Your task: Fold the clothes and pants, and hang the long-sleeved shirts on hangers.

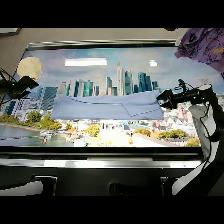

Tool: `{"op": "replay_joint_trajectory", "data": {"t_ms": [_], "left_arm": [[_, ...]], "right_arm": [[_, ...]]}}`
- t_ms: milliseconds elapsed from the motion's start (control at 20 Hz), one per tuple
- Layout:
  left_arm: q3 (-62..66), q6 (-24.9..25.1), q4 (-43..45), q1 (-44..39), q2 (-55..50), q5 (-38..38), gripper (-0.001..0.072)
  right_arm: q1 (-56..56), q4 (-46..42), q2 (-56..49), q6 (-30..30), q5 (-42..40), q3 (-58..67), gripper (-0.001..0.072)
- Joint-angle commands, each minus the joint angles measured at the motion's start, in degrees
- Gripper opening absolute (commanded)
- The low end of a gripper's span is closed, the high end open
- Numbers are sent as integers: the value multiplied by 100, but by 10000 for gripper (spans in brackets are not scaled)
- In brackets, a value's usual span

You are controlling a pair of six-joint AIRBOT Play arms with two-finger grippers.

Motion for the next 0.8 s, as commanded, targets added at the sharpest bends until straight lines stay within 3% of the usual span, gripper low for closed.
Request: {"op": "replay_joint_trajectory", "data": {"t_ms": [0,200,350,450,500,550,600,650,750], "left_arm": [[4,-2,15,7,11,-7,720],[4,0,15,7,11,24,720],[4,-2,15,-4,9,57,720],[2,-2,15,-4,9,55,720],[2,-4,2,-4,9,52,713],[2,-4,-72,-11,9,48,576],[2,-4,-173,-26,9,9,246],[2,9,-273,-63,9,15,26],[2,-7,-446,-304,-15,164,18]], "right_arm": [[7,-63,-66,-188,-131,-4,676],[57,138,-66,-203,122,-68,673],[420,-208,-68,-170,0,-186,649],[660,-396,-66,-153,-243,-188,456],[732,-367,-61,-114,-345,-188,222],[754,-275,-46,-55,-380,-186,29],[750,-153,22,22,-382,-166,33],[750,-190,138,186,-378,-92,33],[750,-398,505,1032,-221,240,32]]}}
